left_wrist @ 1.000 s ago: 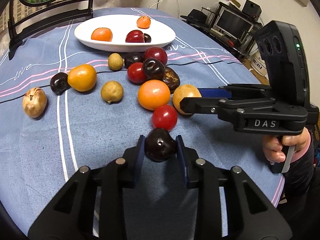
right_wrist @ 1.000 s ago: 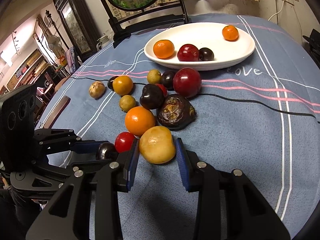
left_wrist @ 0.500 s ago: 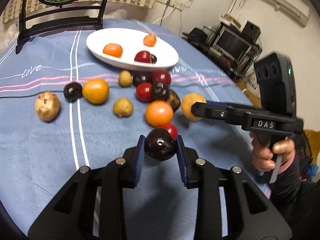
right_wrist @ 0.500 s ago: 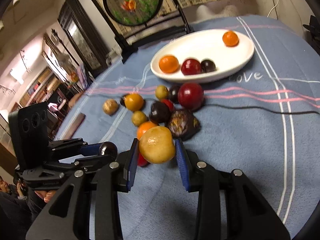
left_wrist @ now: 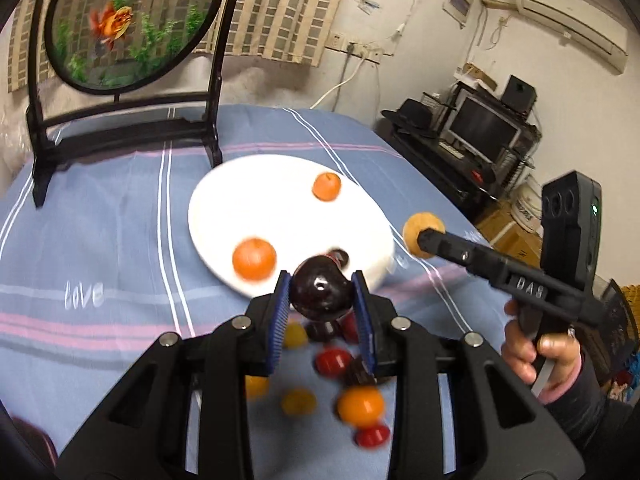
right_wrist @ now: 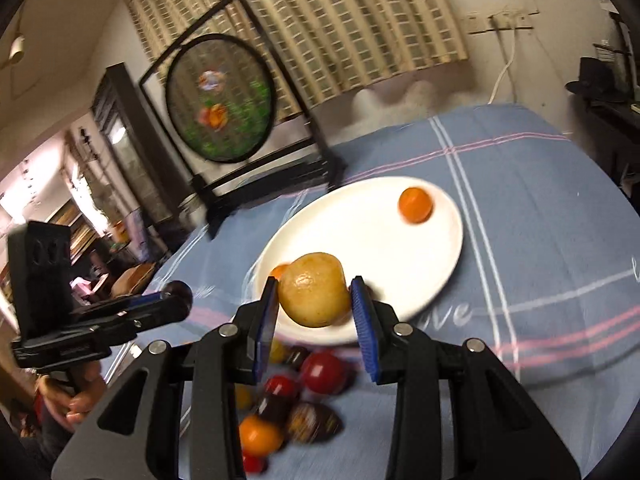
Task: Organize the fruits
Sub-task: 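Place the dark plum on the plate while the right tool places the apricot, then grasp the pale pear-like fruit with the left tool while the right tool grasps a red plum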
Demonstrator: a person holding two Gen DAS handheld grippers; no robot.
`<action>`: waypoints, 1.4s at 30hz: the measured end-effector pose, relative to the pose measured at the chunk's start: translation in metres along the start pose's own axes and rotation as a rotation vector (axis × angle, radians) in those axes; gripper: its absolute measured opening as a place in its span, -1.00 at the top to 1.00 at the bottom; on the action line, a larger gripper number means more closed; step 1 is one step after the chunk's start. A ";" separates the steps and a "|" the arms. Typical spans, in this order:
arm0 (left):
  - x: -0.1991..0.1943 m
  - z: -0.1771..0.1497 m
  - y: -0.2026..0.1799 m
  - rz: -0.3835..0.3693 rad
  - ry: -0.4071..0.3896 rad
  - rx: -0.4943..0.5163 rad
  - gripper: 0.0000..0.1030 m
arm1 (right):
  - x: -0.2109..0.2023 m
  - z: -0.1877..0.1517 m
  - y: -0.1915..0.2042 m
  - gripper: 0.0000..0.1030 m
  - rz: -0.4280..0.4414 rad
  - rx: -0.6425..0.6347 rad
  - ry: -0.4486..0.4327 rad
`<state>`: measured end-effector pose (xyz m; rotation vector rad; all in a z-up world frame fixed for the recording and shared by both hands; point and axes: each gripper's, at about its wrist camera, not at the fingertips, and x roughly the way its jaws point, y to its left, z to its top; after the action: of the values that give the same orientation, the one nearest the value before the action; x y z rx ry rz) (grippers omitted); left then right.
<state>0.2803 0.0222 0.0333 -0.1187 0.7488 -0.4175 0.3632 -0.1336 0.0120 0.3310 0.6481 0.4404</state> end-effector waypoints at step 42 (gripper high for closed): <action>-0.055 -0.078 0.101 0.280 -0.022 -0.193 -0.91 | -0.021 -0.131 0.092 -0.16 -0.090 -0.130 0.221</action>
<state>0.2240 0.1401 -0.0140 -0.1963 0.7705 -0.0767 0.2379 -0.0443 -0.0363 0.1300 0.8422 0.4343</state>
